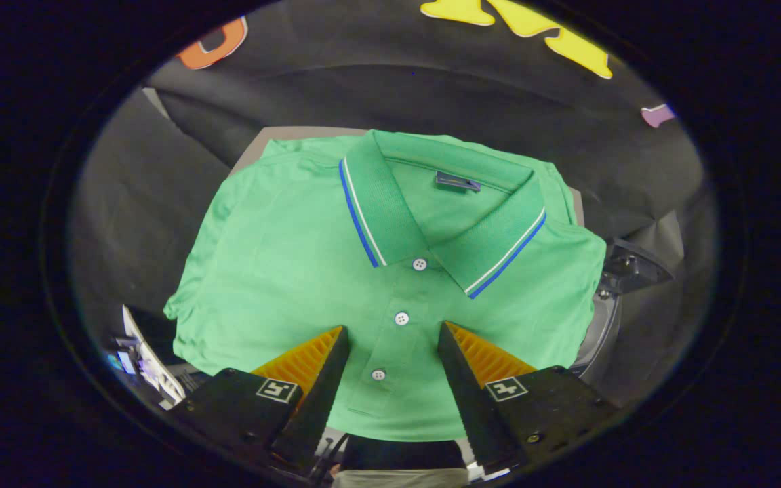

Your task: Put the clothes into the washing machine and then close the washing machine lid.

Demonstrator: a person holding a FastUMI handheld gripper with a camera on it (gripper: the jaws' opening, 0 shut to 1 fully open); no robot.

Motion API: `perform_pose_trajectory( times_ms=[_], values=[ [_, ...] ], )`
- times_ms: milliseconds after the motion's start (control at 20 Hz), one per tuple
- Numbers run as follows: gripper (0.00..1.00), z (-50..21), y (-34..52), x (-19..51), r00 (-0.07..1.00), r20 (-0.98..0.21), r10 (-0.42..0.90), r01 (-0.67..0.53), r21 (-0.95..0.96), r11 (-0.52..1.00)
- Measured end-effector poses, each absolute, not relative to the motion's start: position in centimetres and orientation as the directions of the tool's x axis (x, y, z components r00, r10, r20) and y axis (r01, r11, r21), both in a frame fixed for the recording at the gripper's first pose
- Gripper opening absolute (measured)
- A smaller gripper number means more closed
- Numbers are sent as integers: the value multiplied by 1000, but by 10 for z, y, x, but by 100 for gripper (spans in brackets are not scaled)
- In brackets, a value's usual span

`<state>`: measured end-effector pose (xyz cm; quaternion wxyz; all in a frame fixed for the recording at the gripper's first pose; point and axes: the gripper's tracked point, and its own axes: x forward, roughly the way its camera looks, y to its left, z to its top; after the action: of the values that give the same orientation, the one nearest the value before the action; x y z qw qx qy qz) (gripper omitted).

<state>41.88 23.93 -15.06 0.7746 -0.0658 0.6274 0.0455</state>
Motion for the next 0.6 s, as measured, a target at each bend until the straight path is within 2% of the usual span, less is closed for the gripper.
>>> perform_pose_trajectory(
  times_ms=[50, 100, 150, 250, 300, 450, 600],
  values=[
    [73, -153, 239, 421, 203, -979, -5, -100, -26, 995],
    [68, -151, 235, 423, 189, -982, -2, -56, -13, 998],
    [53, -152, 232, 425, 178, -984, -8, -36, -15, 999],
    [36, -153, 236, 427, 179, -984, 2, -73, -11, 997],
    [32, -153, 235, 428, 179, -984, 9, -95, -8, 995],
    [9, -151, 233, 429, 152, -988, 29, -85, 16, 996],
    [7, -149, 233, 425, 127, -990, 59, -92, 48, 995]
  ],
)
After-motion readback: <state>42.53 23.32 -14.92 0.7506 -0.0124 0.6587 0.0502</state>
